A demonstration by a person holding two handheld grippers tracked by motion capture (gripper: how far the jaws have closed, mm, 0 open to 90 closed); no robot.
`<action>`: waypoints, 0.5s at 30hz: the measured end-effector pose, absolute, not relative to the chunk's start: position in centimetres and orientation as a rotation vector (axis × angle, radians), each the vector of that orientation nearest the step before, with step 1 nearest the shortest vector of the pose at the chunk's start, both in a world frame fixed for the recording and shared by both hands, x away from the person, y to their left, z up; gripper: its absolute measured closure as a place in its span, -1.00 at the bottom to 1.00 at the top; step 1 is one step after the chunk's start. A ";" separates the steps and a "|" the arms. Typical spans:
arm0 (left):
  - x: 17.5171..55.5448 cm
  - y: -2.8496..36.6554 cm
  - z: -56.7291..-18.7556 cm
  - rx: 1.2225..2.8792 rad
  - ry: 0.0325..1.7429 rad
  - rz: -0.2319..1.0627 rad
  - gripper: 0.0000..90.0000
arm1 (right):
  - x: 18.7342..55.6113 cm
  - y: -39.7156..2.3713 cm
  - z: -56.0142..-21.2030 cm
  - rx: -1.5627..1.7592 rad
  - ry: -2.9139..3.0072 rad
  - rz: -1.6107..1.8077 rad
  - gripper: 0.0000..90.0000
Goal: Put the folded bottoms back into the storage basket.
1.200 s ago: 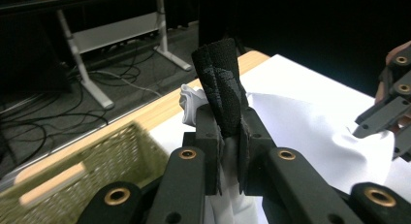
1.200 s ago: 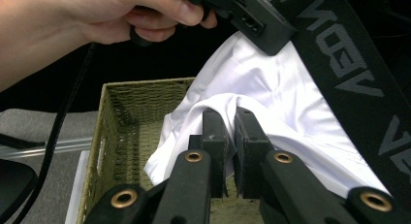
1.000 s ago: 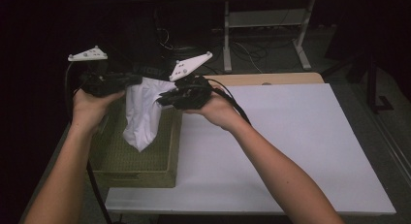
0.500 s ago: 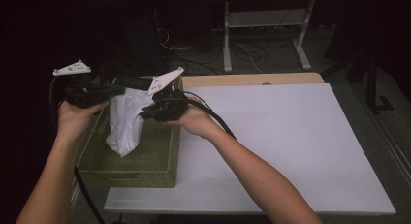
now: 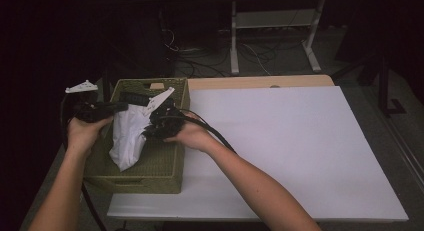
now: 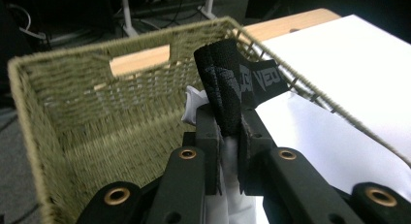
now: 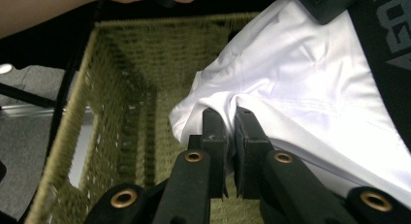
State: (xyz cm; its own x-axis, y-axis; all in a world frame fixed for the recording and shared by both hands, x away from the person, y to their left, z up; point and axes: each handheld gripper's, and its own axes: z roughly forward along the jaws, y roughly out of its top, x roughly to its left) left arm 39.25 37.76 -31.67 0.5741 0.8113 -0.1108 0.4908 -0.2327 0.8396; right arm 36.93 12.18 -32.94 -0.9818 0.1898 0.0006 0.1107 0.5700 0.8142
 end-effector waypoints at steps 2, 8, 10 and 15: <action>39.4 37.5 -32.2 1.896 1.072 0.440 0.79 | 37.0 12.1 -33.3 0.263 2.714 1.381 0.86; 40.0 36.6 -33.3 1.911 1.106 0.441 0.79 | 37.0 11.4 -34.2 0.278 2.736 1.344 0.85; 40.2 36.3 -33.5 1.925 1.108 0.450 0.79 | 37.0 11.1 -34.3 0.279 2.746 1.329 0.85; 40.8 35.4 -34.1 1.947 1.117 0.459 0.79 | 36.9 10.4 -34.6 0.277 2.761 1.301 0.84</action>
State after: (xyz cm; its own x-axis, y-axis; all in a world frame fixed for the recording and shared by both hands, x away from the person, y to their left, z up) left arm 40.85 35.39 -34.14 0.5386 0.8384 -0.0835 0.5373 -0.2654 0.8006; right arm 36.88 10.40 -34.63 -0.9807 0.1953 0.0069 0.1296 0.6238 0.7707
